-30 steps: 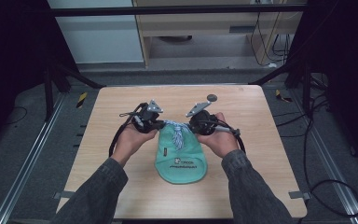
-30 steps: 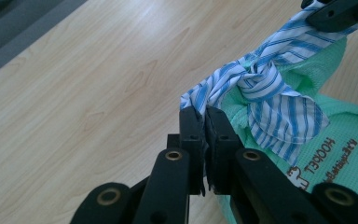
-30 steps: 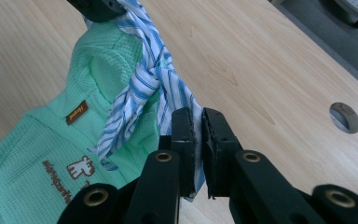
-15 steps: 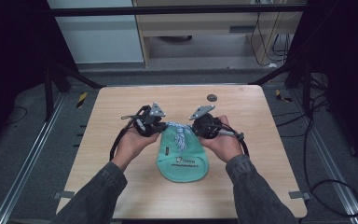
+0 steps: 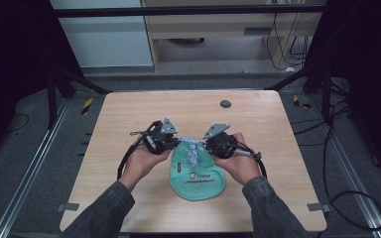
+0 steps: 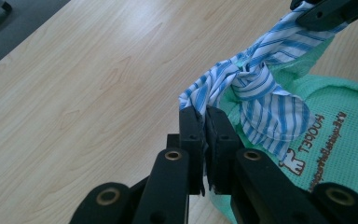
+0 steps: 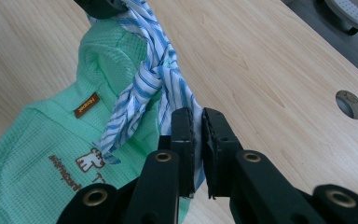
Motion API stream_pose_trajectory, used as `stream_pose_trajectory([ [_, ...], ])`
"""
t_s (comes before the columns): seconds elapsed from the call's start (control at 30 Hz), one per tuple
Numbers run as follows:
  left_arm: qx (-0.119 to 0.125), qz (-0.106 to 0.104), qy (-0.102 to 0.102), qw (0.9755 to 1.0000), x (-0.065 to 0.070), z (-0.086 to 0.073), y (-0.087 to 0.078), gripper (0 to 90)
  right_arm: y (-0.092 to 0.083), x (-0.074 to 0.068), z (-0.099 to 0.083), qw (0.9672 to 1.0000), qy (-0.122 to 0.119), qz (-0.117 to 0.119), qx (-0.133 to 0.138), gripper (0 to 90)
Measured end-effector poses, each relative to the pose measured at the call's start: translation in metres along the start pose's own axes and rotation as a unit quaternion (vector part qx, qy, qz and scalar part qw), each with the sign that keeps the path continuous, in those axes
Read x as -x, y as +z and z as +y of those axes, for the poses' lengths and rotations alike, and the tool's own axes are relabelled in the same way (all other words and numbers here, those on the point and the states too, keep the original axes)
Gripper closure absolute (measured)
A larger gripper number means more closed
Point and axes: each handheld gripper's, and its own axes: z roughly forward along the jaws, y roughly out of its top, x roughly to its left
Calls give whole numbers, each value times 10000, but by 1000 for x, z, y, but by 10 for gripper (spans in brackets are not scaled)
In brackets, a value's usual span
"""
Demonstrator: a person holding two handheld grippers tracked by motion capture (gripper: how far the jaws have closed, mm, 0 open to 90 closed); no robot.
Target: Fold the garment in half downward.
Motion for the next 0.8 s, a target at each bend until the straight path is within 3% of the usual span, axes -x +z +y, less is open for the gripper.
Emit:
stream_pose_trajectory([
  [0.17, 11, -58, 43, 10000, 9, -2, 2, 862, 0, -2, -5, 10000, 3, -3, -36, 831],
  [0.63, 23, -443, 68, 9990, 42, -24, 1, 861, -4, -24, -43, 9997, 100, 222, -72, 822],
  [0.8, 7, -535, 66, 9985, 48, -27, -1, 861, -5, -27, -50, 9995, 112, 278, -88, 822],
])
